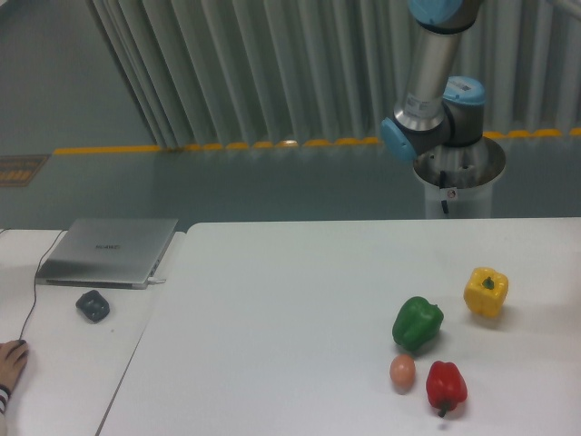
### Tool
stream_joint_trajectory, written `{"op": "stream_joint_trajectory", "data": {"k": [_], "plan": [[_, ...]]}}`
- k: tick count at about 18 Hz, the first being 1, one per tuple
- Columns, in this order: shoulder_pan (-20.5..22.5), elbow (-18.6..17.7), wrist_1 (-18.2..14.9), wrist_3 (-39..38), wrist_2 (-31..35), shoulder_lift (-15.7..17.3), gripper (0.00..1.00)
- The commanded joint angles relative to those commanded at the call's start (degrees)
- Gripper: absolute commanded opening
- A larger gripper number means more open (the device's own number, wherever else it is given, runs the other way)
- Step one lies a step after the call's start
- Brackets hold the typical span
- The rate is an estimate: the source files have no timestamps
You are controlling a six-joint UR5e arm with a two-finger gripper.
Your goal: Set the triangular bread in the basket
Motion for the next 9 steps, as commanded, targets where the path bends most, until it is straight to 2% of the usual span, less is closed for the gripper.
{"op": "stream_joint_trajectory", "data": {"k": [2, 3, 5, 6, 7, 9], "plan": [[0.4, -0.6, 1.2, 0.5, 0.0, -0.1, 0.40], [0.4, -0.7, 1.5, 0.5, 0.0, -0.3, 0.47], [0.5, -0.6, 1.7, 0.4, 0.1, -0.3, 0.73], [0.5, -0.8, 1.8, 0.4, 0.0, -0.3, 0.94], [0.6, -1.0, 1.9, -0.1, -0.1, -0.2, 1.00], [1.3, -1.2, 2.6, 0.5, -0.2, -0.1, 1.00]]}}
